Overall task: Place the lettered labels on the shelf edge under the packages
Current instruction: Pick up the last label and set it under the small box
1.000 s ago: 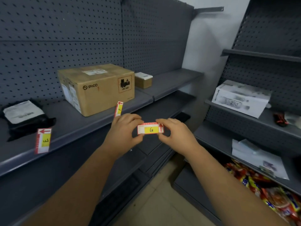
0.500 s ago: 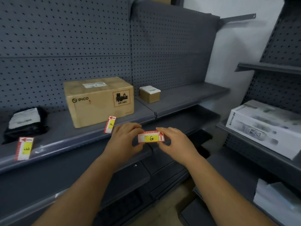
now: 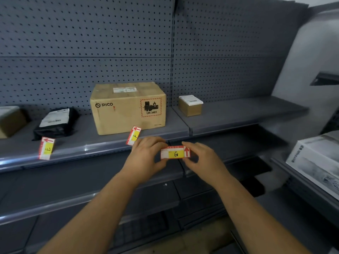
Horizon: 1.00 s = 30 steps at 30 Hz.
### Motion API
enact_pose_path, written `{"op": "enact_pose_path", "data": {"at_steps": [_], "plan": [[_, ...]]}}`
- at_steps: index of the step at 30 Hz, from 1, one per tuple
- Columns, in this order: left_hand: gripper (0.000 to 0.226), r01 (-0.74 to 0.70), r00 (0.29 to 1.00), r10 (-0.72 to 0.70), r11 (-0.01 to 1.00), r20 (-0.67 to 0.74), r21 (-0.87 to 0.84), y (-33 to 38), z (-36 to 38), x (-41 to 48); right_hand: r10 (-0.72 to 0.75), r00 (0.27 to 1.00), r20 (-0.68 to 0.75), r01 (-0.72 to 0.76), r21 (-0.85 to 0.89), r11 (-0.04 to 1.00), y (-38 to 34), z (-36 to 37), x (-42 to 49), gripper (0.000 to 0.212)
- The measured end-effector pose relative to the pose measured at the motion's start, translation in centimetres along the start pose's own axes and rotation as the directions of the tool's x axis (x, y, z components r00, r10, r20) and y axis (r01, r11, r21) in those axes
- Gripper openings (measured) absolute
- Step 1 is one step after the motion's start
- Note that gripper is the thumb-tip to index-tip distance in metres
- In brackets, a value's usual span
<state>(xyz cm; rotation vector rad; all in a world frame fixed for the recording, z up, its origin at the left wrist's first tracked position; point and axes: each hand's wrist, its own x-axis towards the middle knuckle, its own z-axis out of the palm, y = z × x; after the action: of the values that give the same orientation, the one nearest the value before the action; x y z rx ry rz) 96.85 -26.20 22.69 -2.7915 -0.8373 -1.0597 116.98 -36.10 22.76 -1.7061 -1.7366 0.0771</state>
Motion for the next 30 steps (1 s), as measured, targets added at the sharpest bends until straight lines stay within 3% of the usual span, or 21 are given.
{"op": "enact_pose_path", "data": {"at_steps": [16, 30], "plan": [[0.038, 0.178, 0.984, -0.178, 0.983, 0.002, 0.036, -6.4, 3.2, 3.1, -0.075, 0.993, 0.091, 0.065, 0.105, 0.992, 4.2, 4.8, 9.6, 0.053], [0.039, 0.277, 0.960, -0.279, 0.954, 0.004, 0.113, -3.8, 6.5, 7.4, -0.113, 0.985, 0.126, 0.077, 0.265, 0.961, 8.9, 1.8, 12.7, 0.052]]}}
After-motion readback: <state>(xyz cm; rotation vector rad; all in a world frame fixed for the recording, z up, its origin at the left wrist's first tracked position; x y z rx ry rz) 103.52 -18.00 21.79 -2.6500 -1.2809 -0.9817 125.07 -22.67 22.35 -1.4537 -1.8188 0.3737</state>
